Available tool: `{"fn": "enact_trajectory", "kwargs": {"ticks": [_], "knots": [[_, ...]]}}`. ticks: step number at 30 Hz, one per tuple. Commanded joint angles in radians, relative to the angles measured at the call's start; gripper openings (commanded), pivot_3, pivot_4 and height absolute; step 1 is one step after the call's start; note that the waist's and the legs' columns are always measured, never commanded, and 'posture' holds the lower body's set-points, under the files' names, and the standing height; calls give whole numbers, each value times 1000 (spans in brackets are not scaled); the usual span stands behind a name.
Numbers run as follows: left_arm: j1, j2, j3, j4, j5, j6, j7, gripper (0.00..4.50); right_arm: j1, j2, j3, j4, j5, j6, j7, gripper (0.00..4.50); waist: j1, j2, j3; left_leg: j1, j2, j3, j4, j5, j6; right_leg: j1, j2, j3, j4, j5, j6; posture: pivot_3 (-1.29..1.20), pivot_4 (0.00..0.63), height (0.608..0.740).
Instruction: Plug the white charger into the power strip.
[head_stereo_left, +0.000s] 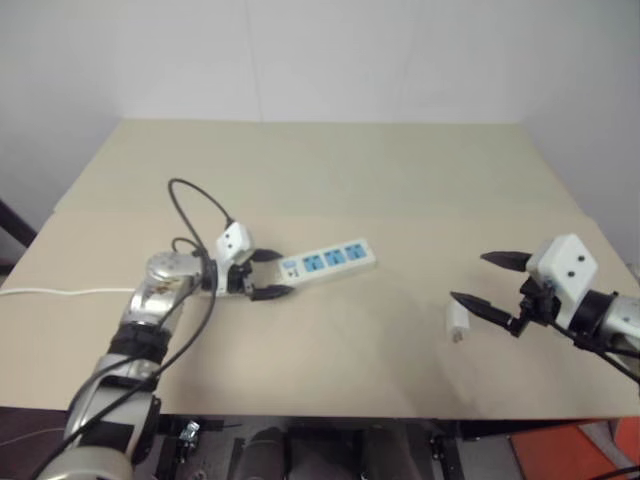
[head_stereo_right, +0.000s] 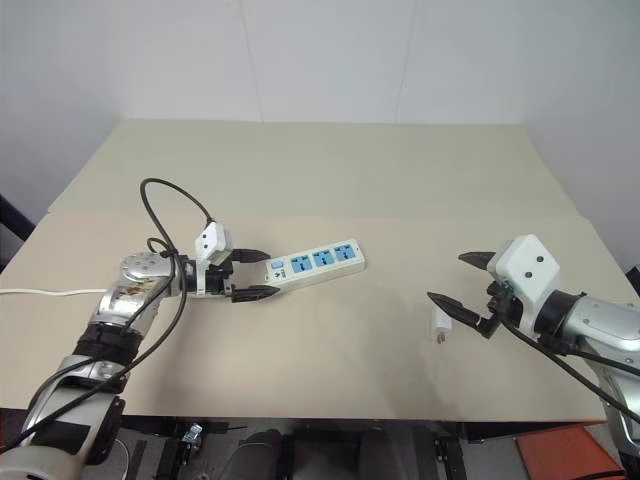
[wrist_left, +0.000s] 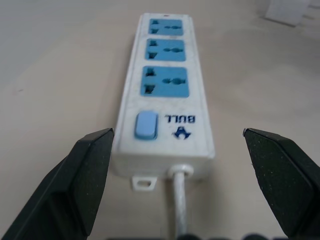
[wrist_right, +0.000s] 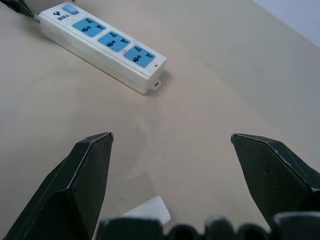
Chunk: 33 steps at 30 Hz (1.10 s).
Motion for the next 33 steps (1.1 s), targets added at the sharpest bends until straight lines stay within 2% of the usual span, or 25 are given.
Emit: {"fn": "enact_trajectory", "kwargs": {"ticks": [1, 5, 10, 16, 24, 27, 29, 33], "knots": [[-17, -38, 25, 54, -3, -98, -8, 4500, -16, -8, -38, -26, 15, 0, -6, 4444, 1, 0, 0, 0, 0, 0, 0, 0, 0, 0, 0, 0, 0, 0, 0, 0, 150, 740], [-18, -104, 58, 178, -4, -252, 8, 4500, -24, -12, -37, -34, 21, 5, -3, 4444, 3, 0, 0, 0, 0, 0, 0, 0, 0, 0, 0, 0, 0, 0, 0, 0, 150, 740], [-54, -163, 87, 304, 4, -309, 40, 4500, -24, -16, -44, -53, 33, 17, -5, 4444, 4, 0, 0, 0, -1, -1, 1, 0, 0, 1, 0, 0, 0, 1, 1, 0, 150, 740], [-69, -166, 82, 383, 31, -345, 22, 4500, -22, -14, -53, -73, 38, 32, -9, 4444, 4, 0, 0, 0, -1, -1, 1, 0, 0, 1, 0, 0, 0, 1, 1, 0, 150, 740], [-57, -159, 38, 524, 145, -459, 49, 4500, -56, -16, -52, -86, 55, 44, -13, 4444, -2, 1, -1, 4, 0, -1, 1, 0, 0, 5, 0, 0, 0, 1, 1, 0, 150, 740], [-66, -190, 50, 566, 147, -475, 76, 3881, -62, -19, -55, -90, 59, 46, -10, 4500, -2, 2, -1, 12, 0, -1, 1, 0, 0, 13, 0, 0, -1, 0, 2, 0, 150, 740], [-68, -209, 59, 581, 141, -478, 76, 3297, -59, -22, -63, -95, 63, 49, -8, 4500, -1, 3, -3, 14, 0, -1, 1, 0, 0, 15, 0, -1, -2, -3, 8, 0, 150, 740], [-65, -225, 72, 577, 131, -477, 55, 3286, -44, -33, -89, -99, 79, 50, 6, 4500, 5, 7, -7, 14, -1, -1, 0, 0, 0, 15, -1, -1, -3, -4, 9, 0, 150, 740]]}}
